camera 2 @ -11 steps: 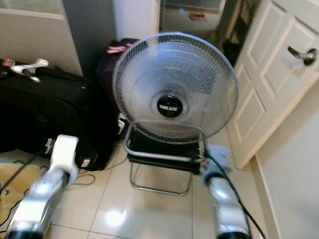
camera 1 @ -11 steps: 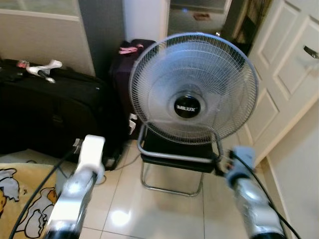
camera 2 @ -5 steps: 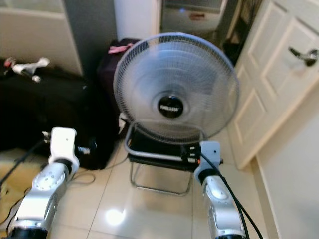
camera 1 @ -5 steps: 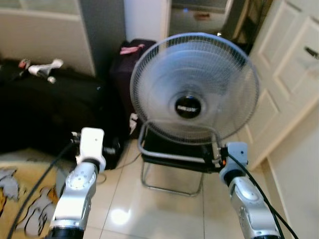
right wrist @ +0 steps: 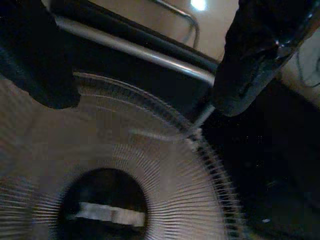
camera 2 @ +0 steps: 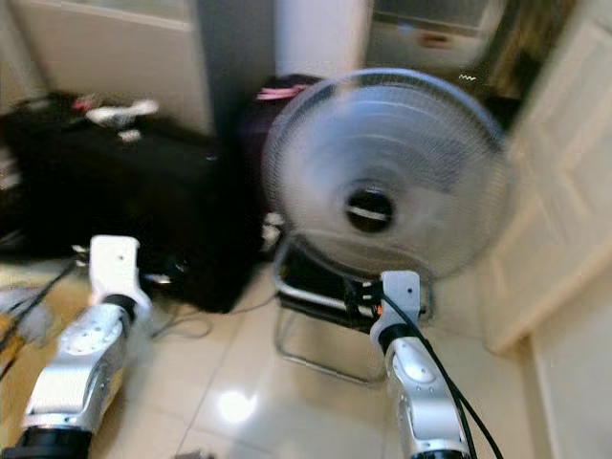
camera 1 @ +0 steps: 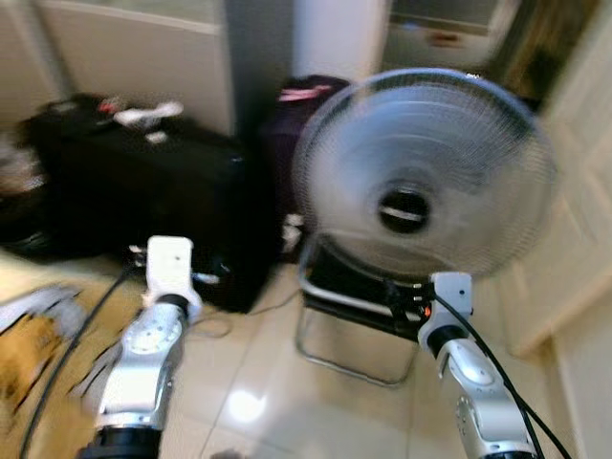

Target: Clean up the room

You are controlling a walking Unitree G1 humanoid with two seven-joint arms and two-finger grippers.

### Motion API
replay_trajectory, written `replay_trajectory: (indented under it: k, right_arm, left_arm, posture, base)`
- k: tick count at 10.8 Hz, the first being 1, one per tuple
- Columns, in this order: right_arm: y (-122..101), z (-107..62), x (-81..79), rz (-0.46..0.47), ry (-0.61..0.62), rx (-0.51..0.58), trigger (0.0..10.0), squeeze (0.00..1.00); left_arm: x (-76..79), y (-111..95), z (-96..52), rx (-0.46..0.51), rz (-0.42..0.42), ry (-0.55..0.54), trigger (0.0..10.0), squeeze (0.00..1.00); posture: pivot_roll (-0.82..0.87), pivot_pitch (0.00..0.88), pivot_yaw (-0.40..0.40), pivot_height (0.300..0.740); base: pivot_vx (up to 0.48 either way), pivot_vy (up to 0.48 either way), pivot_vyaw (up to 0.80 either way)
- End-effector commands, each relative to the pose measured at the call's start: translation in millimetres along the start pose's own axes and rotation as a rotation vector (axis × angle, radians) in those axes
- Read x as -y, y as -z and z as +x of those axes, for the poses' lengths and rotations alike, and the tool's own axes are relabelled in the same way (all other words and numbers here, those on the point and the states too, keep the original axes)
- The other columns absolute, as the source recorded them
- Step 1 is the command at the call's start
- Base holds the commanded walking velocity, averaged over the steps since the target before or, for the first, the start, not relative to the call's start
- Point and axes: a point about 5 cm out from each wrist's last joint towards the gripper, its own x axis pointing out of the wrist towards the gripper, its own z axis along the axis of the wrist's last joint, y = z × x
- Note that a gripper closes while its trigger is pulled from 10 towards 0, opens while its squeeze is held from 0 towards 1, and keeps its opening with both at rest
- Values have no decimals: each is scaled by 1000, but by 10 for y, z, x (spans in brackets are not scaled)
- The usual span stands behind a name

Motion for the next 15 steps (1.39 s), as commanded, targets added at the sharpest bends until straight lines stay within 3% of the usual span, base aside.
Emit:
replay_trajectory:
  k: [1, 4, 6, 8, 9, 10, 12, 14, 15]
  right_arm:
    - [-78, 14, -2, -1, -3, 21, 10000, 1000]
    - [-63, 12, -18, 37, -6, 12, 10000, 1000]
    - [-58, 15, -29, 30, -14, 10, 10000, 1000]
    - [-54, 12, -32, 77, -7, 9, 10000, 1000]
    - [-68, 23, 17, 1, 37, 19, 10000, 1000]
    - [-106, 45, 11, -9, 28, 45, 10000, 1000]
    - [-158, 63, -46, 14, 4, 85, 10000, 1000]
    - [-151, 78, -45, -16, 24, 72, 10000, 1000]
    - [-137, 88, -57, 14, 19, 54, 10000, 1000]
  left_arm:
    - [62, -85, -11, 24, 1, 72, 10000, 0]
    - [56, -90, -20, -4, 23, 124, 10000, 0]
    - [23, -92, -15, -7, 5, 95, 10000, 0]
    - [19, -76, -15, -17, 87, 92, 10000, 0]
    - [15, -64, -11, -24, 66, 83, 10000, 0]
    - [23, -79, -10, -14, 65, 91, 10000, 0]
    - [38, -110, -4, 0, 57, 98, 10000, 0]
    - [38, -134, 8, 7, 42, 106, 10000, 0]
    - [26, -134, 12, 3, 42, 101, 10000, 0]
  posture:
    - [-26, 0, -19, 740]
    - [-20, 0, -22, 740]
    - [-18, 0, -24, 740]
    - [-16, 0, -26, 740]
    - [-15, 0, -26, 740]
    - [-16, 0, -25, 740]
    - [-17, 0, -21, 740]
    - [-15, 0, -21, 740]
    - [-15, 0, -20, 740]
  base:
    - [0, 0, 800]
    - [0, 0, 800]
    - [0, 0, 800]
    - [0, 0, 794]
    - [0, 0, 788]
    - [0, 0, 800]
    - [0, 0, 800]
    - [0, 0, 800]
    - [0, 0, 800]
